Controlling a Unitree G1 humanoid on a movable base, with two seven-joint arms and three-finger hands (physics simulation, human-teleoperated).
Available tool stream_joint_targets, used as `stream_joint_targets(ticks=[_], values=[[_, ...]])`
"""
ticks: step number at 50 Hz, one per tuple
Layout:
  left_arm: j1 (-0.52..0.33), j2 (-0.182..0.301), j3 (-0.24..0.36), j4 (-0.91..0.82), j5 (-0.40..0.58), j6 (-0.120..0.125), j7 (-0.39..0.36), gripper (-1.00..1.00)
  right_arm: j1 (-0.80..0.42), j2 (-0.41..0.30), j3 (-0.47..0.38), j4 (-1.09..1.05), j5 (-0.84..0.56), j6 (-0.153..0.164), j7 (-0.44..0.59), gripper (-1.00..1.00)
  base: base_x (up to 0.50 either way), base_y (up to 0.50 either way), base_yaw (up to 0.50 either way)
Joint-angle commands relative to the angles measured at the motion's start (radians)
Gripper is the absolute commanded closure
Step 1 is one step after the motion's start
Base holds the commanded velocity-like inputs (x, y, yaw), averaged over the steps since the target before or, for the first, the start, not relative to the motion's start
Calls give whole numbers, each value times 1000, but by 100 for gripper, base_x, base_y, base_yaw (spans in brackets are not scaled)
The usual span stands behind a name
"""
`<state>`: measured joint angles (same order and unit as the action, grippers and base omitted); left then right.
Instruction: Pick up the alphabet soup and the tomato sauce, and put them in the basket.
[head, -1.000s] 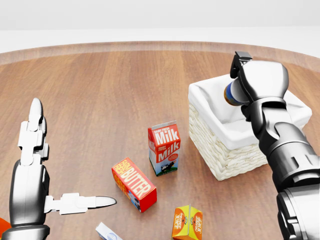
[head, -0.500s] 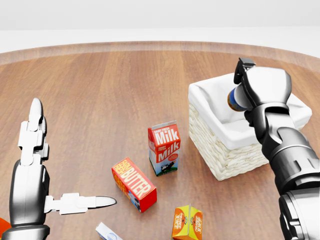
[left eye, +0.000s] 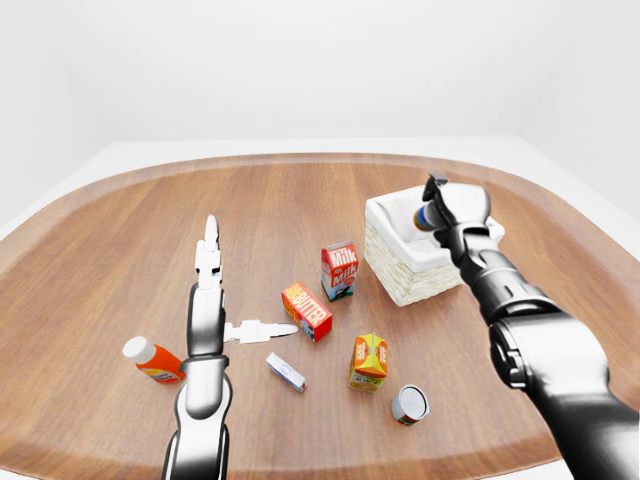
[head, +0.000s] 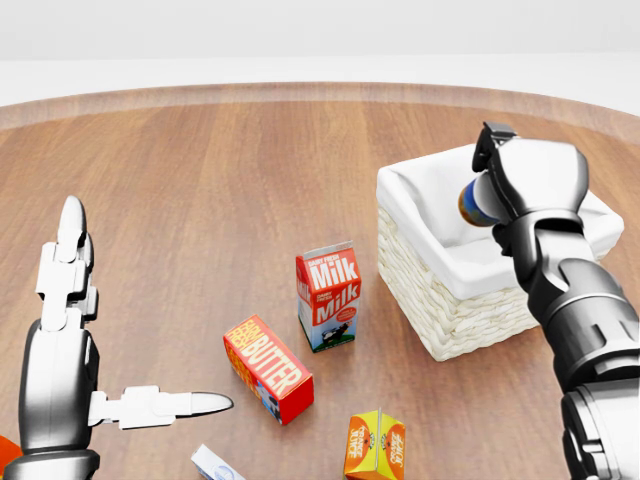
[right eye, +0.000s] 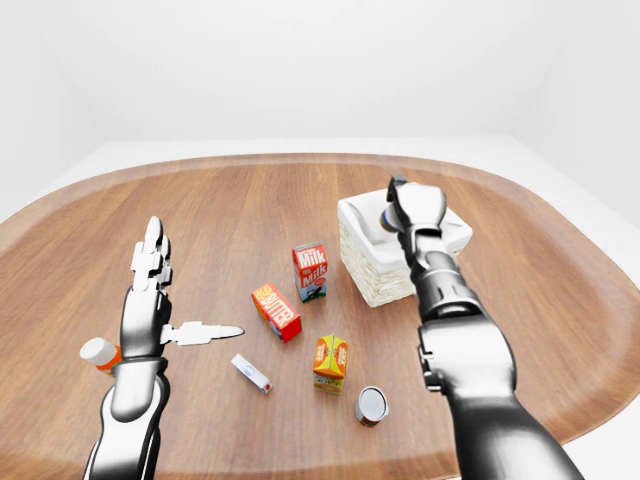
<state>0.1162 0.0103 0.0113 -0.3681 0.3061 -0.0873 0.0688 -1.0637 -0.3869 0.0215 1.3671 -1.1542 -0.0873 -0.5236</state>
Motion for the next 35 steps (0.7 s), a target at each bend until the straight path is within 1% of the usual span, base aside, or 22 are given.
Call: stream_joint_targets(ticks=[1,2,3,4,24,35], values=[[1,1,1,-5,0,0,-1,-100,-7,-7,-16,-12,-9,0,0,12,0,0,0],[1,1,1,-5,0,0,-1,-100,-8,-7,-15,-13,-9,0,0,-18,0,0,0],[1,1,1,-5,0,0,-1,-100,-9,-8,-16,-14,-9,0,0,-73,0,0,0],[1,0,1,-5,0,0,-1,-100,-9,-8,-16,-14,-8,0,0,-100,0,0,0],[1,1,1,-4,0,0,-1,-100,2,-8,-14,-11,-15,0,0,-100,0,0,0],[1,1,1,-5,0,0,-1,-100,-15,-18,-18,-19,-3,0,0,-100,0,0,0]])
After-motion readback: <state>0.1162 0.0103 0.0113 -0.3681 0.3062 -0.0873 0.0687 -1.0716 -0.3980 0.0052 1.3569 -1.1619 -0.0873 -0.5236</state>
